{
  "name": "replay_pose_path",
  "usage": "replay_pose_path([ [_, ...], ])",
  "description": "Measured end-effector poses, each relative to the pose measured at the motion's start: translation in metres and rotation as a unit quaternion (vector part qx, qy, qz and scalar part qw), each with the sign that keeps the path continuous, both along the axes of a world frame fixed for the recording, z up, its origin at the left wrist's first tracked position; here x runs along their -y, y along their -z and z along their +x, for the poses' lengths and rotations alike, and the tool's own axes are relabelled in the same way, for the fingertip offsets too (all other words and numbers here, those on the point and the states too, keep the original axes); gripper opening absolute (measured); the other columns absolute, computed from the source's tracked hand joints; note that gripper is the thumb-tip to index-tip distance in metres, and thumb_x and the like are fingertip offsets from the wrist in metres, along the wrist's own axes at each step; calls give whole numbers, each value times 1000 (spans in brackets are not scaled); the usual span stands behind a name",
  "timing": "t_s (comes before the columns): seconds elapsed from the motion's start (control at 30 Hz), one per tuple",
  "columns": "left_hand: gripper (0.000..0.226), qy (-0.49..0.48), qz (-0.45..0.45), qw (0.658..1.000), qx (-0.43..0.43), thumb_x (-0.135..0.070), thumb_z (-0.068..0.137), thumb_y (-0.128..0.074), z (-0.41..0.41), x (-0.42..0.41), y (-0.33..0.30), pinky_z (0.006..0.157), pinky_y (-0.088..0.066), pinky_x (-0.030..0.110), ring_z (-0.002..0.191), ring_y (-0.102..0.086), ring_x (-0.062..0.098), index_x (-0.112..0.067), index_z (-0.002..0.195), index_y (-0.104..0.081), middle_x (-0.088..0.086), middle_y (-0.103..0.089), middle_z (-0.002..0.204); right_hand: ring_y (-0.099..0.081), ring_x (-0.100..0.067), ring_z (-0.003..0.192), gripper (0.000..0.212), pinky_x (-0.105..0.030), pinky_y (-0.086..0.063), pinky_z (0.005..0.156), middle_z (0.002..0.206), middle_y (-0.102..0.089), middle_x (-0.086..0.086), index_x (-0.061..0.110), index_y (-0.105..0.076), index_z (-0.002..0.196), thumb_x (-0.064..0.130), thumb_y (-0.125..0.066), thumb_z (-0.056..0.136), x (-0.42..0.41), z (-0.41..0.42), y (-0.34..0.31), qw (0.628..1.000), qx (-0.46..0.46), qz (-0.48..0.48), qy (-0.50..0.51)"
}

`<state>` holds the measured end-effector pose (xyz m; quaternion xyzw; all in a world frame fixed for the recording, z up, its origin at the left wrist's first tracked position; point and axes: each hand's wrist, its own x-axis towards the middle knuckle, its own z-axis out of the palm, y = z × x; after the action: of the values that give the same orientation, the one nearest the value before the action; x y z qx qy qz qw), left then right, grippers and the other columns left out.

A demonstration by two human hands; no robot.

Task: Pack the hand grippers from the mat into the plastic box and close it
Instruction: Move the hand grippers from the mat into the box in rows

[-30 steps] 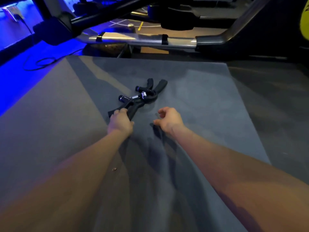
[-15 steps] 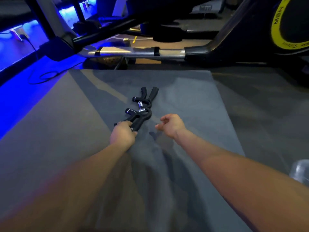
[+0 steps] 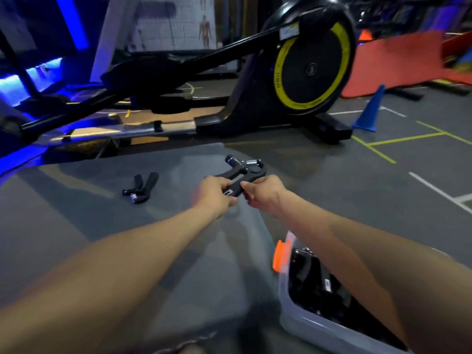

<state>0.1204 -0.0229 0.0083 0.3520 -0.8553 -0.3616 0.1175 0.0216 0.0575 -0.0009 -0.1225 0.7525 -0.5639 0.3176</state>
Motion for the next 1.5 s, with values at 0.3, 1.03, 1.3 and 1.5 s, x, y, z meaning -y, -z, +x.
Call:
replay_pose_path([
  [0.3,41,80,-20,997,-5,-26,72,-75,-50,-126,40,81,-50,30,96,-64,24,-36,111,-66,1,-68,101,-57,-21,58,23,-28,-52,46,71,-60,-12,8,-53,66,5,-71,79,-117,-42,23,978,84,4,190],
  [1.03,64,179,-28,968,175,-4,80,-63,-77,-123,127,108,-33,29,130,-40,28,-14,138,-39,9,-38,139,-64,-32,67,28,-47,-59,70,74,-62,-19,5,-52,61,4,-79,68,-176,-77,131,956,60,247,144],
  [1.3,71,190,10,967,167,3,75,-58,-79,-113,135,99,-40,25,118,-52,23,-19,141,-39,4,-42,132,-63,-27,67,35,-42,-59,75,78,-65,-11,12,-60,79,17,-87,56,-172,-76,150,949,38,270,158],
  [1.5,78,203,14,966,158,-4,74,-73,-78,-109,135,100,-42,26,119,-52,22,-18,142,-37,3,-41,135,-66,-29,81,39,-43,-56,86,96,-71,-14,16,-51,65,21,-88,54,-170,-68,167,937,44,275,212],
])
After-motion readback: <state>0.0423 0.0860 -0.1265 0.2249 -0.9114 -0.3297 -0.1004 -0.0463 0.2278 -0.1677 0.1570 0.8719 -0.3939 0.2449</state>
